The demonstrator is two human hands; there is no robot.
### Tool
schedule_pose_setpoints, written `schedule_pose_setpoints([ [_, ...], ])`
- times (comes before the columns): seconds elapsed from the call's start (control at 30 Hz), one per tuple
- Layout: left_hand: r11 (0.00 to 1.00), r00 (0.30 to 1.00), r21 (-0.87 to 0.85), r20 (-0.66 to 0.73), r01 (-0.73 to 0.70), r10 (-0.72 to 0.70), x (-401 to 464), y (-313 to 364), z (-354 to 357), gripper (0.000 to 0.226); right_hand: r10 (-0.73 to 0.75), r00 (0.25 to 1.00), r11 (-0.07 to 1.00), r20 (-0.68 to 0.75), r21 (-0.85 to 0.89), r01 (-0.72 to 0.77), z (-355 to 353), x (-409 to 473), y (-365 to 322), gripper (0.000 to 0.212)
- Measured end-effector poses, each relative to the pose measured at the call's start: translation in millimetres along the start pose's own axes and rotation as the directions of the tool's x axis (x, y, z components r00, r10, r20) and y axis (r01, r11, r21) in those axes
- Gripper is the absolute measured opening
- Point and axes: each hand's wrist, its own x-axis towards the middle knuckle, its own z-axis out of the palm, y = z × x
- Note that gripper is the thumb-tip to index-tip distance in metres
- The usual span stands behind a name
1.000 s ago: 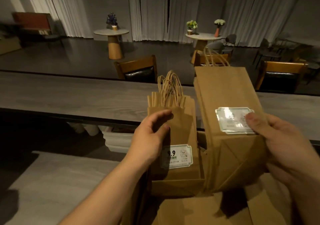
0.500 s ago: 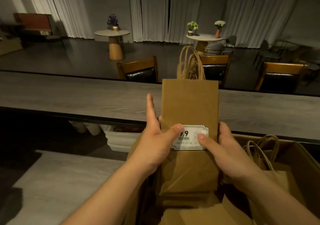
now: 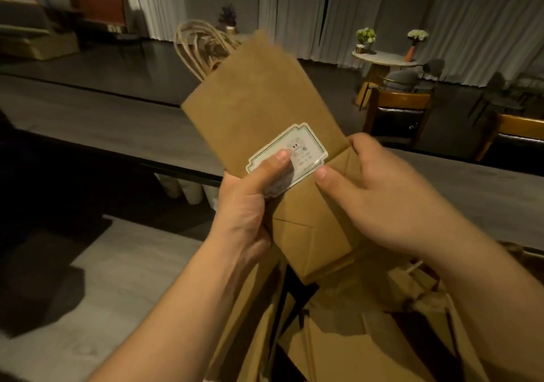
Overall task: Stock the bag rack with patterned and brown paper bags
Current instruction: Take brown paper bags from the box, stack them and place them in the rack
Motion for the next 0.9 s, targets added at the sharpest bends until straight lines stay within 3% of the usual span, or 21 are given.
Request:
schedule_pose_setpoints([
  [0.23,0.988,0.999,-0.152,0.026,-0.04,0.044,-3,37,-83,0.061,-0.14,0.981,0.973,0.136,-0.163,0.161,49,22,-69,0.029],
  [0.37,0.988,0.993,-0.102,-0.02,-0.119,0.117,-1,62,-134,0.078,-0.163,0.967,0.982,0.195,-0.06,0.178,96,44,-110,0.039],
  [0.5,0.949,0.955,-0.28,-0.291,-0.142,0.057,6,77,-183,0.089,-0.236,0.936,0.956,0.263,-0.109,0.271,162,69,-149,0.023],
  [0.57,0.94,0.877,-0.3,-0.48,-0.164,0.0,11,85,-207,0.082,-0.264,0.92,0.925,0.291,-0.196,0.327,198,78,-162,0.02],
  [0.7,0.926,0.758,-0.334,-0.647,-0.177,-0.088,28,96,-271,0.066,-0.26,0.903,0.879,0.343,-0.304,0.369,271,90,-167,0.021],
  [0.77,0.977,0.644,-0.175,-0.763,-0.119,-0.058,35,98,-307,0.065,-0.238,0.898,0.879,0.37,-0.311,0.362,306,91,-163,0.019],
  [0.8,0.998,0.583,0.007,-0.811,-0.056,0.039,38,96,-328,0.068,-0.219,0.898,0.882,0.383,-0.317,0.35,324,92,-160,0.02],
  [0.83,0.973,0.545,0.225,-0.823,0.058,0.158,40,96,-343,0.069,-0.202,0.897,0.884,0.393,-0.322,0.34,340,92,-156,0.021],
  [0.9,0.822,0.556,0.523,-0.762,0.226,0.332,39,98,-370,0.065,-0.145,0.899,0.889,0.414,-0.345,0.302,372,91,-147,0.017],
])
